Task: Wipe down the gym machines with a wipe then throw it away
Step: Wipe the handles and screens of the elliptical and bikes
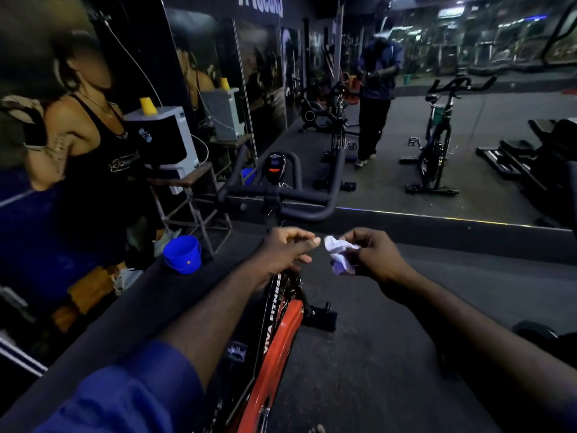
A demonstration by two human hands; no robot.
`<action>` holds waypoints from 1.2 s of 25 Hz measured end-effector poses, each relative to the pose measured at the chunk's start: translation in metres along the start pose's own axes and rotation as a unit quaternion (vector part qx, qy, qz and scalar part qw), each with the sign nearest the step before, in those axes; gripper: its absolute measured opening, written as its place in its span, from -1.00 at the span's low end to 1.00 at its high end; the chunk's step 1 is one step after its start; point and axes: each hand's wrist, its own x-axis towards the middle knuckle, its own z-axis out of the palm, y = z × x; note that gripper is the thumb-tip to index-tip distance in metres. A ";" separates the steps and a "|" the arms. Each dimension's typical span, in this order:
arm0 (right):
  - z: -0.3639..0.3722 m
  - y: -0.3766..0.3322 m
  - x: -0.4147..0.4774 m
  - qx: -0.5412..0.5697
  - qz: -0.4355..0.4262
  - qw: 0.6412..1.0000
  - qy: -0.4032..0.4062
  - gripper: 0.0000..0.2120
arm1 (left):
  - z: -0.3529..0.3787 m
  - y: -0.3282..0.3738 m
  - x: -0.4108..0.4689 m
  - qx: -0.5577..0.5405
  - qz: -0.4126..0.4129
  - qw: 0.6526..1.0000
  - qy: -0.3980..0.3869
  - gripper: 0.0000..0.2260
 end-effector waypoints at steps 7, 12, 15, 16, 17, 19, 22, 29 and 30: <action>-0.009 -0.008 0.162 -0.034 0.002 0.999 0.018 -0.89 | -0.034 -0.016 0.154 -0.016 -0.009 0.997 0.075 -0.94; -0.005 0.011 0.240 -0.080 -0.009 0.997 -0.019 -0.85 | -0.062 -0.052 0.234 -0.009 -0.027 0.988 0.154 -0.93; 0.001 0.027 0.271 -0.267 -0.104 0.957 -0.048 -0.94 | -0.069 -0.074 0.259 0.014 -0.036 0.972 0.231 -0.91; 0.005 0.031 0.283 -0.312 -0.131 0.941 -0.025 -0.92 | -0.075 -0.080 0.264 0.024 -0.041 0.965 0.256 -0.88; 0.010 0.031 0.293 -0.321 -0.146 0.936 -0.002 -0.85 | -0.079 -0.083 0.268 0.035 -0.042 0.959 0.279 -0.83; 0.028 0.034 0.314 -0.305 -0.197 0.932 -0.002 -0.72 | -0.089 -0.091 0.271 0.079 -0.050 0.939 0.332 -0.81; 0.066 0.050 0.320 -0.281 -0.277 0.907 -0.147 -0.64 | -0.097 -0.105 0.276 0.100 -0.081 0.933 0.335 -0.86; 0.055 0.099 0.309 -0.407 -0.372 0.804 -0.225 -0.47 | -0.113 -0.121 0.296 0.168 -0.020 0.951 0.258 -0.91; 0.064 0.096 0.312 -0.430 -0.381 0.786 -0.228 -0.49 | -0.114 -0.120 0.302 0.196 0.000 0.951 0.237 -0.91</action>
